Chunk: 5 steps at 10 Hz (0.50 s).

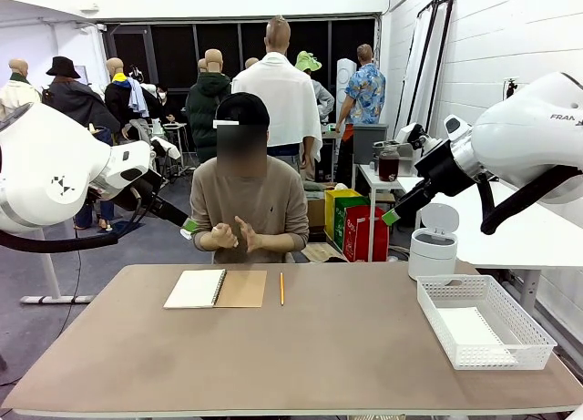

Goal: Sort the paper based on its condition.
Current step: If a person hands you a paper, place it in the Organizing basket , and if it's crumpled, put it in the Trash can.

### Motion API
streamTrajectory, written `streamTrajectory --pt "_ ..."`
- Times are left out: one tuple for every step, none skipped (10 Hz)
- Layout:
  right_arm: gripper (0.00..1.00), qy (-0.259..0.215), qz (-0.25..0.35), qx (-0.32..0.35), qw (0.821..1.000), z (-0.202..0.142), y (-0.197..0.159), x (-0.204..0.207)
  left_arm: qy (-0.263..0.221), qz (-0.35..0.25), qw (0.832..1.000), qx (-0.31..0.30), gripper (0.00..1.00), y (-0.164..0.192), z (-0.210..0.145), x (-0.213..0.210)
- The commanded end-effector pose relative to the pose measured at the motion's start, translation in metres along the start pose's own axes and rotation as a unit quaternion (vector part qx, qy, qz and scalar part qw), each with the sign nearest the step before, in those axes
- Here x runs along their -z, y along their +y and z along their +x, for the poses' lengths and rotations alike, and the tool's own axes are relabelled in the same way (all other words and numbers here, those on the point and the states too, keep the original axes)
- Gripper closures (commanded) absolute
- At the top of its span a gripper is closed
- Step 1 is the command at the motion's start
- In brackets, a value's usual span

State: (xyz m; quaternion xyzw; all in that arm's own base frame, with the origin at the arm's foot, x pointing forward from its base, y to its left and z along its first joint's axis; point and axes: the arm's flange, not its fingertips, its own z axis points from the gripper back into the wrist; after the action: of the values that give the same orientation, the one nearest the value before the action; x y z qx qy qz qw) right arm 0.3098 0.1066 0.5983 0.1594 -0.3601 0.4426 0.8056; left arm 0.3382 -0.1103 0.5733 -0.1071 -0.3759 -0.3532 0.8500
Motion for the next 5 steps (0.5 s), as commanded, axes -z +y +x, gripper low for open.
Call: streamTrajectory --pt "0.00 0.000 0.000 0.000 1.000 -0.0002 0.0001 0.0004 0.000 -0.004 1.000 -0.001 0.00 0.0008 -0.0008 -0.0001" --pt "0.00 0.000 0.000 0.000 1.000 -0.0002 0.0001 0.0004 0.000 -0.004 1.000 -0.001 0.00 0.0008 -0.0008 -0.0001" --pt "0.00 0.000 0.000 0.000 1.000 -0.0002 0.0001 0.0004 0.000 -0.004 1.000 -0.001 0.00 0.0008 -0.0008 -0.0001" --pt "0.00 0.000 0.000 0.000 1.000 -0.0002 0.0001 0.0004 0.000 -0.004 1.000 -0.001 0.00 0.0008 -0.0008 -0.0001" --pt "0.00 0.000 0.000 0.000 1.000 -0.0002 0.0001 0.0004 0.000 -0.004 1.000 -0.001 0.00 0.0008 -0.0008 -0.0001"
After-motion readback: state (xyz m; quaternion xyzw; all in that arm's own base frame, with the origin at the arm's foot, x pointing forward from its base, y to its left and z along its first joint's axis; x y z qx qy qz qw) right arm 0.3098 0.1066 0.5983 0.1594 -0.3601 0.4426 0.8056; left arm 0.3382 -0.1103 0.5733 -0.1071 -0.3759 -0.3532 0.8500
